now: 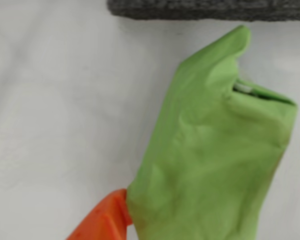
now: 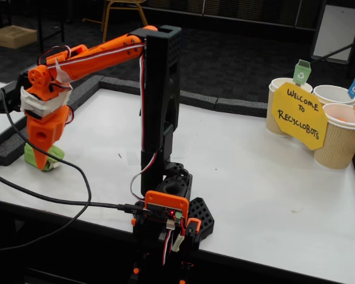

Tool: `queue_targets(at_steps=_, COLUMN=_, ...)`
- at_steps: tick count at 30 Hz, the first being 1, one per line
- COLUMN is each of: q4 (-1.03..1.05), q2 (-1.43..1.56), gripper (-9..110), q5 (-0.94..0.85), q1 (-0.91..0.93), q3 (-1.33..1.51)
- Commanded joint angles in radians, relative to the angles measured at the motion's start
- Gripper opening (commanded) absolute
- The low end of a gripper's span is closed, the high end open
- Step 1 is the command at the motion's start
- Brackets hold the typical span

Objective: Sort rubbish by color.

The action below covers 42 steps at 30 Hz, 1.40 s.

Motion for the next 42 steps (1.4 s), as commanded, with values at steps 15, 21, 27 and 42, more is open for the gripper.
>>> queue_targets(at_steps=15, q4=-0.138, q2=0.035, gripper=0, q5=0.014, q1=0.141, q3=0.008)
queue_targets(at_steps=21, q4=-0.124, q2=0.078, gripper=0, q5=-0.031, q1=0.299, q3=-0.005)
queue_targets(at_steps=27, q4=-0.064, q2=0.279, gripper=0, q5=-0.135, q1=0.325, q3=-0.008)
queue_targets(at_steps=42, q4=0.33, q2=0.755, gripper=0, q5=-0.33, q1=0.345, q3=-0.072)
